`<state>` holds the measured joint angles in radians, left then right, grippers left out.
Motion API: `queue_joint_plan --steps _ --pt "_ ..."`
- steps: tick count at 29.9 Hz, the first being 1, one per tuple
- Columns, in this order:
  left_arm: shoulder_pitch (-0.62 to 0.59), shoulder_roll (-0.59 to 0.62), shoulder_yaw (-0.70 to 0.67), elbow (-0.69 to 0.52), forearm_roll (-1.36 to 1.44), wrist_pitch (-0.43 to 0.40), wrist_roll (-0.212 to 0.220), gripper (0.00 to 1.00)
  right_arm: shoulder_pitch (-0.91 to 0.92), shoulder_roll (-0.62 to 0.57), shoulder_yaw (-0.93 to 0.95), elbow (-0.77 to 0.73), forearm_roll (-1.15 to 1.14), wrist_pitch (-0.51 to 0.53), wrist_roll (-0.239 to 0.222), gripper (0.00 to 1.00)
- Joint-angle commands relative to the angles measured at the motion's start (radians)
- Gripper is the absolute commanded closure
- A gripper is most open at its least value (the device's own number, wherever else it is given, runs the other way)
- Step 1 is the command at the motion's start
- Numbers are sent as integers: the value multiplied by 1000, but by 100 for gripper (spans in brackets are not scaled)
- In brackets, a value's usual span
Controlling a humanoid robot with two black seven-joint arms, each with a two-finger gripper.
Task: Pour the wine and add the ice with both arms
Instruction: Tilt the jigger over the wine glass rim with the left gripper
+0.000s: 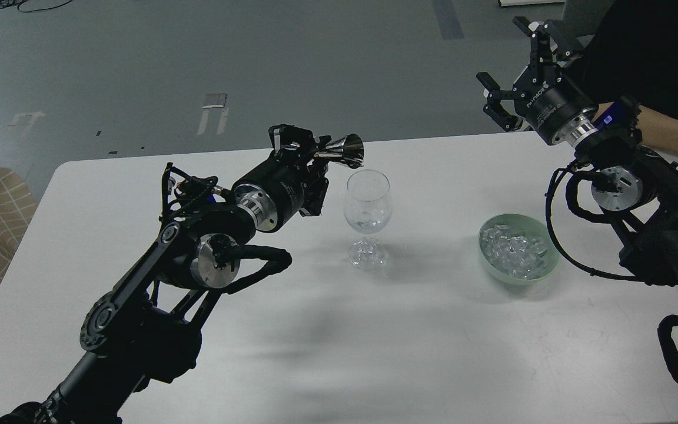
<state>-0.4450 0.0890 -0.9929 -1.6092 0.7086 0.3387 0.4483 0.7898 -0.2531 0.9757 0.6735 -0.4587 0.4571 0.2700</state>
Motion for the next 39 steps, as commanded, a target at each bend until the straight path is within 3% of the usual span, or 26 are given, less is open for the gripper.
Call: queue_joint_plan --steps 1,19,39 --pt "-3 0 17 -3 29 -27 -2 95 -1 0 0 0 0 0 0 0" --pt "-18 -2 36 -8 146 -46 -3 95 -1 0 0 0 0 0 0 0" --pt "-58 18 117 -8 307 -75 -86 95 -1 0 1 0 0 0 0 0"
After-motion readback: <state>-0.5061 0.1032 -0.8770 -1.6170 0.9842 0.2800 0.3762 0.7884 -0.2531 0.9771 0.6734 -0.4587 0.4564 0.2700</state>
